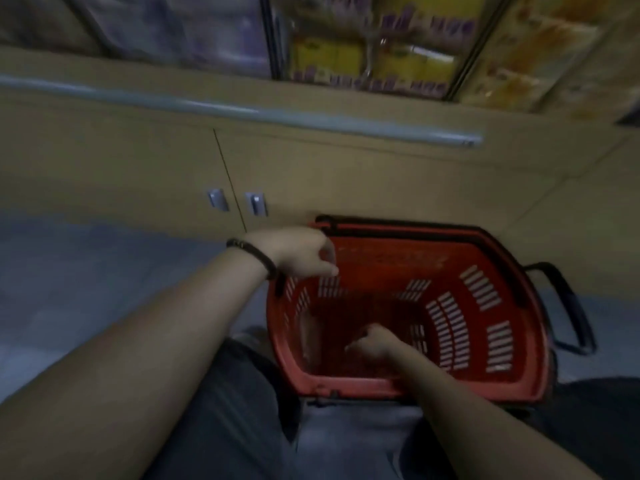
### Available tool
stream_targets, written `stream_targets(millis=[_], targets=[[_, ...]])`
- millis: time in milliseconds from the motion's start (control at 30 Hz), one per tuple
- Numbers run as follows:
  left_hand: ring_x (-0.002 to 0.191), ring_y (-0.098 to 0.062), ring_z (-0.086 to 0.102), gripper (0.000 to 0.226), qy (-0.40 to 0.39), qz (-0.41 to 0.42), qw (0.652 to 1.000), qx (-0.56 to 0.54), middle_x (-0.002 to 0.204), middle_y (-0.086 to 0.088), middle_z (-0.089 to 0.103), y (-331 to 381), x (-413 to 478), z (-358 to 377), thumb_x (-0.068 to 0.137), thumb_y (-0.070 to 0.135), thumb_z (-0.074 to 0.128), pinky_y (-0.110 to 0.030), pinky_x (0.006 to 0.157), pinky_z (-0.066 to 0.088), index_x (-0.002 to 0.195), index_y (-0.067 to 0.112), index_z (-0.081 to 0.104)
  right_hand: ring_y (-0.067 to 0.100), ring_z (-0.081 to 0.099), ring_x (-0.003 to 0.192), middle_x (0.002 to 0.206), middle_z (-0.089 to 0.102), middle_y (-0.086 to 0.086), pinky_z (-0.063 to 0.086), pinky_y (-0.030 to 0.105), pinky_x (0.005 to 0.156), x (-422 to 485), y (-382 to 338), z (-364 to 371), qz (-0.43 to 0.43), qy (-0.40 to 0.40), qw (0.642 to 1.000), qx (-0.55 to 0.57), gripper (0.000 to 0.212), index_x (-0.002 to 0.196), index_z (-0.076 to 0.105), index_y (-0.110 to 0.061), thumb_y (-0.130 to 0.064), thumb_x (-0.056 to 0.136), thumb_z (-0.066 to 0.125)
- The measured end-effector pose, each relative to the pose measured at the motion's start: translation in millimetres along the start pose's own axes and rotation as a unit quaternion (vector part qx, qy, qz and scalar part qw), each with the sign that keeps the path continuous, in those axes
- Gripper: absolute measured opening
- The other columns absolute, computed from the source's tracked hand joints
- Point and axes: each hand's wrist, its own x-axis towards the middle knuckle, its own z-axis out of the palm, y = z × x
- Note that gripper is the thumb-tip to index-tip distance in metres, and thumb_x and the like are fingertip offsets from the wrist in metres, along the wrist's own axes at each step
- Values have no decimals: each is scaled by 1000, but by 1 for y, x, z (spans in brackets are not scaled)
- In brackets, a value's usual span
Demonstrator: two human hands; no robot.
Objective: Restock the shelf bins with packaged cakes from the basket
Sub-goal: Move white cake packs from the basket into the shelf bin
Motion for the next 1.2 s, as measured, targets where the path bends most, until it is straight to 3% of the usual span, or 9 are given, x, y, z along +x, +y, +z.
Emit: stream_targets(millis=[167,267,333,433,567,733,933,1067,1200], targets=[[116,-23,67,38,-41,20,999,20,123,-2,74,10,18,13,103,51,61,-27,88,49,126,24,74,22,68,79,127,68,17,53,20,55,42,-27,35,22,-93,994,-53,35,131,68,-4,-20,100,69],[86,-13,72,37,-65,-4,998,0,97,4,77,6,24,6,103,54,59,-24,73,51,120,25,73,32,56,136,156,50,16,44,33,107,53,-55,45,-17,-75,995,-58,55,152,49,-5,-22,102,65],[83,-17,75,40,-54,-28,998,-15,96,-1,79,0,28,-5,103,55,58,-24,68,52,120,21,73,33,55,139,154,53,17,44,35,108,64,-66,56,-7,-76,995,-56,52,151,51,-4,-22,103,64],[97,-26,74,45,-36,-46,998,-19,110,-3,77,-7,34,-14,103,58,57,-33,86,58,120,19,74,38,53,140,153,52,23,43,43,117,84,-61,76,14,-82,994,-67,44,147,53,-2,-18,106,56],[80,-23,74,44,-48,-54,997,-20,83,3,72,-4,40,-16,103,59,56,-34,80,58,105,19,74,36,50,142,153,52,20,40,42,118,94,-55,82,26,-72,996,-51,43,147,54,-2,-19,108,53],[88,-22,75,46,-60,-71,995,-29,90,3,72,-8,44,-18,104,57,57,-32,78,57,124,18,71,35,59,134,148,59,18,47,35,105,97,-53,66,24,-105,989,-102,62,154,47,-5,-22,98,71],[94,-19,77,43,-83,-77,992,-56,106,3,72,-12,42,-16,106,53,56,-34,78,64,130,19,68,32,64,128,134,70,15,49,33,101,86,-40,23,-12,-71,995,-71,40,128,72,-7,-32,100,57],[97,-17,76,40,-100,-89,985,-108,121,0,71,-22,40,-10,104,50,61,-39,87,64,133,22,64,15,74,87,91,80,-5,59,34,86,39,-46,-26,-92,-33,994,57,53,94,79,-19,-67,87,57],[114,-18,64,63,-124,-91,967,-201,132,1,61,-28,26,-10,97,40,76,-29,82,58,151,30,46,7,51,58,60,57,-6,42,27,62,-18,-59,-72,-198,-35,963,181,24,63,66,-17,-37,76,65]])
